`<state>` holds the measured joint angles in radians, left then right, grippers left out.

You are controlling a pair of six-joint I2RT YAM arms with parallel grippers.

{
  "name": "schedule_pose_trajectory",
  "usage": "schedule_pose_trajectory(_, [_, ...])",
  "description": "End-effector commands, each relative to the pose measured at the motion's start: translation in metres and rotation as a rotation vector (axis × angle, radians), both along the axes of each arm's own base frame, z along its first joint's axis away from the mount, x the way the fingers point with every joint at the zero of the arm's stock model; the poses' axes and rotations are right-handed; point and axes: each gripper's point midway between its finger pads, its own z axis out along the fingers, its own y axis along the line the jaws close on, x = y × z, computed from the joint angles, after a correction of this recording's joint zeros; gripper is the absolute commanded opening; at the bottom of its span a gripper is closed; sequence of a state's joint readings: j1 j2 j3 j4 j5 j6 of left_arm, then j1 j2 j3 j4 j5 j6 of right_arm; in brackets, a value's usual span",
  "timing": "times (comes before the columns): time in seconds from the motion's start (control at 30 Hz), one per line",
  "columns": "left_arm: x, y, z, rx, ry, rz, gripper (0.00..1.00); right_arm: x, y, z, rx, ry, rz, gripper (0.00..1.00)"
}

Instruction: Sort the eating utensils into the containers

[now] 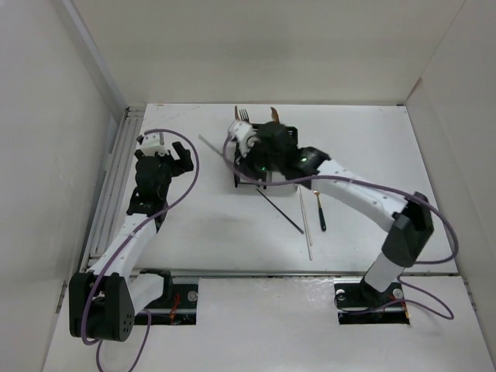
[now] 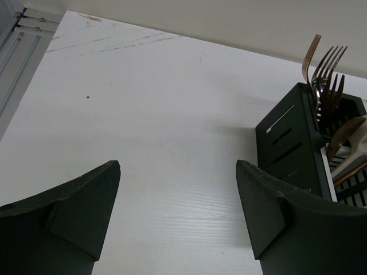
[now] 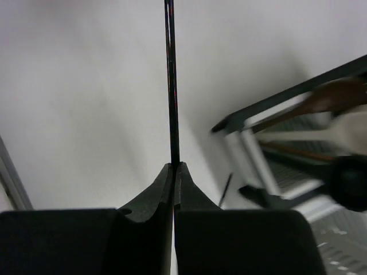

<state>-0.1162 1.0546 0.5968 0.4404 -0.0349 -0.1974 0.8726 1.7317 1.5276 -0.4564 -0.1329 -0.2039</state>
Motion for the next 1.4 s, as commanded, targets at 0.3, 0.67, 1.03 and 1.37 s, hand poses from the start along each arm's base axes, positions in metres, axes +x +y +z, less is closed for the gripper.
schedule_pose_trajectory(0.3, [0.005,0.019,0.031,0.025,-0.062,0.041,0.80,0.112,-0.110,0.157,0.631,-0.402,-0.365,0.00])
schedule_pose_trajectory(0.67, [0.018,0.024,0.033,0.020,-0.051,0.026,0.80,0.141,-0.147,0.107,0.756,-0.415,-0.597,0.00])
schedule_pose_trajectory(1.03, [0.028,0.017,0.036,-0.002,-0.046,-0.003,0.80,0.153,-0.153,0.029,0.646,-0.345,-0.636,0.00])
schedule_pose_trajectory(1.37, [0.030,0.015,0.037,-0.003,-0.046,-0.013,0.80,0.140,-0.144,-0.004,0.625,-0.264,-0.581,0.19])
